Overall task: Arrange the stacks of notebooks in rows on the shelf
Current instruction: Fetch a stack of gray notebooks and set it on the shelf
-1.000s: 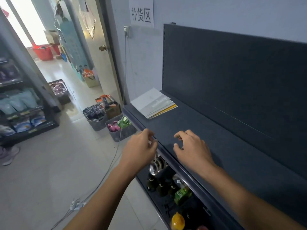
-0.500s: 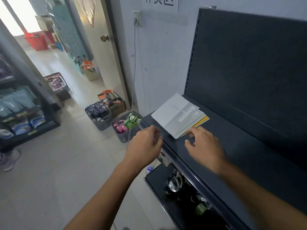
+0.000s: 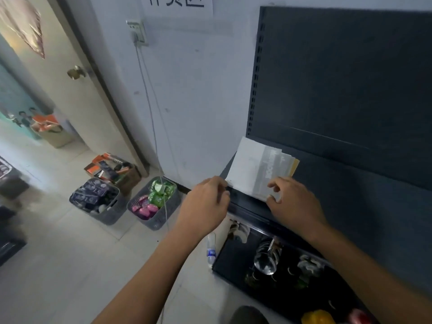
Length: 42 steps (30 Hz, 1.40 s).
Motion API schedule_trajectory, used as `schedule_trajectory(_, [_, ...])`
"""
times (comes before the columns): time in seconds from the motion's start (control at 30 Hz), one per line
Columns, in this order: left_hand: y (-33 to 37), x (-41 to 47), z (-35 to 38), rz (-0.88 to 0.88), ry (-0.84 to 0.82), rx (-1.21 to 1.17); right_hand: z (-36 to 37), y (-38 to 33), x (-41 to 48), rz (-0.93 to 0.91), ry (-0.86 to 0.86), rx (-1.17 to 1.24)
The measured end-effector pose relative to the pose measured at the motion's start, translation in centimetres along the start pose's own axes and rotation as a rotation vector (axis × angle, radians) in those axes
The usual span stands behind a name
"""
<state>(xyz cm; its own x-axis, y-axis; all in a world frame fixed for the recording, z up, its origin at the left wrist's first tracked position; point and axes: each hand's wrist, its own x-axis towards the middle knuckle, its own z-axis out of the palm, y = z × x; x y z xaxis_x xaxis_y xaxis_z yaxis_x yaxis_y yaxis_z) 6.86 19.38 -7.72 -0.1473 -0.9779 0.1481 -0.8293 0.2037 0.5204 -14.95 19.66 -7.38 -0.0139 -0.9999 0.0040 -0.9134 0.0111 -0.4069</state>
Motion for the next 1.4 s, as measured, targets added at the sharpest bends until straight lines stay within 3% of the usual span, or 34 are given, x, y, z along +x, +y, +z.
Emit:
schedule_trajectory(0.27, [-1.4,5.4,-0.2,0.117,-0.01,-0.061,0.5,-0.6,1.6,0.143,0.102,0.042])
schedule_trajectory(0.57, [-1.8,13.0,3.5,0.072,-0.122,0.015,0.6,1.9,4.4,0.322,0.178,0.058])
schedule_trajectory(0.83, [-2.1,16.0,5.4,0.08,-0.207,0.113,1.9,2.9,6.6,0.461,0.094,0.074])
schedule_trajectory(1.4, [-2.7,18.4,7.4,0.108,-0.347,0.051,4.7,1.8,8.8,0.621,0.075,0.134])
